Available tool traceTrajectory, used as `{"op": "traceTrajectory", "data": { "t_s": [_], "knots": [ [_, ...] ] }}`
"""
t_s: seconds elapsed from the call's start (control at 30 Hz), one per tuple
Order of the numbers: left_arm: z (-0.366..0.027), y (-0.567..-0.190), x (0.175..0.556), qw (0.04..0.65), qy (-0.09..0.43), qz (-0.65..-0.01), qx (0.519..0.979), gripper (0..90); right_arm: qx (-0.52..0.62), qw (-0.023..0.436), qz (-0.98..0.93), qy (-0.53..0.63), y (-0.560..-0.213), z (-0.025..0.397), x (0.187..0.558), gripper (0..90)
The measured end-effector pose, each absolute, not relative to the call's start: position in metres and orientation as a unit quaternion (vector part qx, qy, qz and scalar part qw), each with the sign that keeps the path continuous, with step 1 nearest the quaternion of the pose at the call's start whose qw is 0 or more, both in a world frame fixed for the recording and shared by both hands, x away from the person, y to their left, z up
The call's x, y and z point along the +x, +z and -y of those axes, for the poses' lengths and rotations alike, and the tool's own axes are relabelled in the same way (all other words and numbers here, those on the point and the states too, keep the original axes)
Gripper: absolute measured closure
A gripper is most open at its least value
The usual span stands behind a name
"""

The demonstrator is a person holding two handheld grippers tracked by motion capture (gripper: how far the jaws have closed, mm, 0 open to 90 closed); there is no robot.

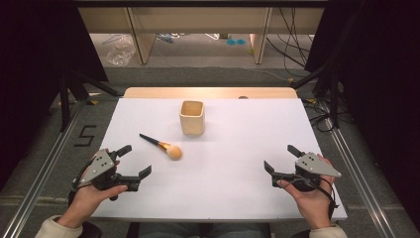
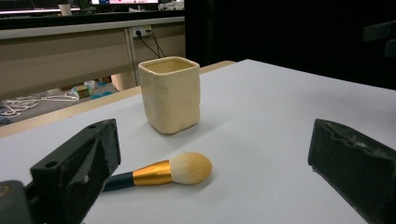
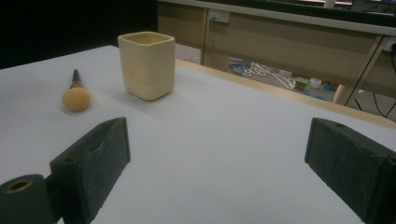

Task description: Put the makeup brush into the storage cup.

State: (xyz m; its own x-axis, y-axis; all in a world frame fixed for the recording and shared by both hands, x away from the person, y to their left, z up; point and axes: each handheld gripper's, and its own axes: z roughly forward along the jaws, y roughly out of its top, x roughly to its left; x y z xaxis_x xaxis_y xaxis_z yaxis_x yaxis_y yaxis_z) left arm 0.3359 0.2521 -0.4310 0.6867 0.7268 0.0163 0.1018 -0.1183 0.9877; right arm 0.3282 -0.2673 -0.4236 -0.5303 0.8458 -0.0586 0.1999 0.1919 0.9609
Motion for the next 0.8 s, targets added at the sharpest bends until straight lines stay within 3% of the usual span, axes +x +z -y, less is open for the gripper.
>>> {"op": "traceTrajectory", "data": {
  "t_s": [0.8],
  "knots": [
    [-0.257, -0.401, 0.423, 0.561, 0.282, -0.298, 0.719, 3.3, 0.375, 0.312, -0.709, 0.509, -0.424, 0.269, 0.329, 8.5]
  ]
}}
